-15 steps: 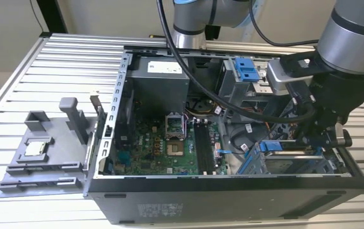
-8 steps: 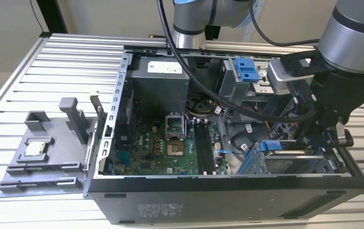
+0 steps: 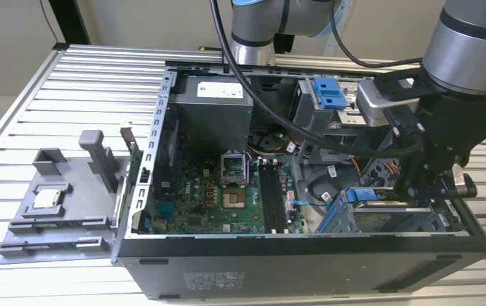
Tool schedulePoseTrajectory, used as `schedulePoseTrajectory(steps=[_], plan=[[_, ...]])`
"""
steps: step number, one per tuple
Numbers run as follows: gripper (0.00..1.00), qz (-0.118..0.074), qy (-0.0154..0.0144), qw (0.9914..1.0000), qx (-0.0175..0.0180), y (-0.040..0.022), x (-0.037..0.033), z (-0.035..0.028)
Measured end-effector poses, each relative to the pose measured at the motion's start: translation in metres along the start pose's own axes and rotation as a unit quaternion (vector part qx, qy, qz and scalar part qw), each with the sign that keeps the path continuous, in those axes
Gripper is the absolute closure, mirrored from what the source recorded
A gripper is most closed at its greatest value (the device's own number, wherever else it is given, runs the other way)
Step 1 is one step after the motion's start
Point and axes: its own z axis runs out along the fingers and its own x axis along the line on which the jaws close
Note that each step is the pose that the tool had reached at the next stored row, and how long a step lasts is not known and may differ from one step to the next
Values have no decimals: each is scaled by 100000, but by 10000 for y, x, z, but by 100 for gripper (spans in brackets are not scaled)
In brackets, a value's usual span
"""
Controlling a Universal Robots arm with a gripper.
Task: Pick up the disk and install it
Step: 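Insert the first disk wire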
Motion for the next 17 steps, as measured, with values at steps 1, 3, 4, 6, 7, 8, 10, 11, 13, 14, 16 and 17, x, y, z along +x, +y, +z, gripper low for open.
schedulePoseTrajectory(steps=[1, 3, 4, 6, 7, 8, 10, 11, 13, 14, 16, 17], plan=[[100, -1, 20, 100000, 0, 0, -9, -2], [100, -7, 66, 100000, 4, 0, -34, -11], [100, -10, 86, 100000, 5, 0, -51, -14], [100, -24, 134, 100000, 7, 1, -83, -16], [100, -29, 166, 100000, 8, 1, -101, -18], [100, -32, 184, 100000, 10, 2, -116, -19], [100, -35, 187, 100000, 10, 2, -121, -19], [100, -36, 189, 100000, 10, 2, -122, -19], [100, -32, 190, 100000, 9, 2, -123, -19], [100, -32, 193, 100000, 9, 2, -123, -19], [100, 43, 213, 100000, 7, 2, -123, -18], [100, 95, 220, 100000, -1, 3, -124, -17]])
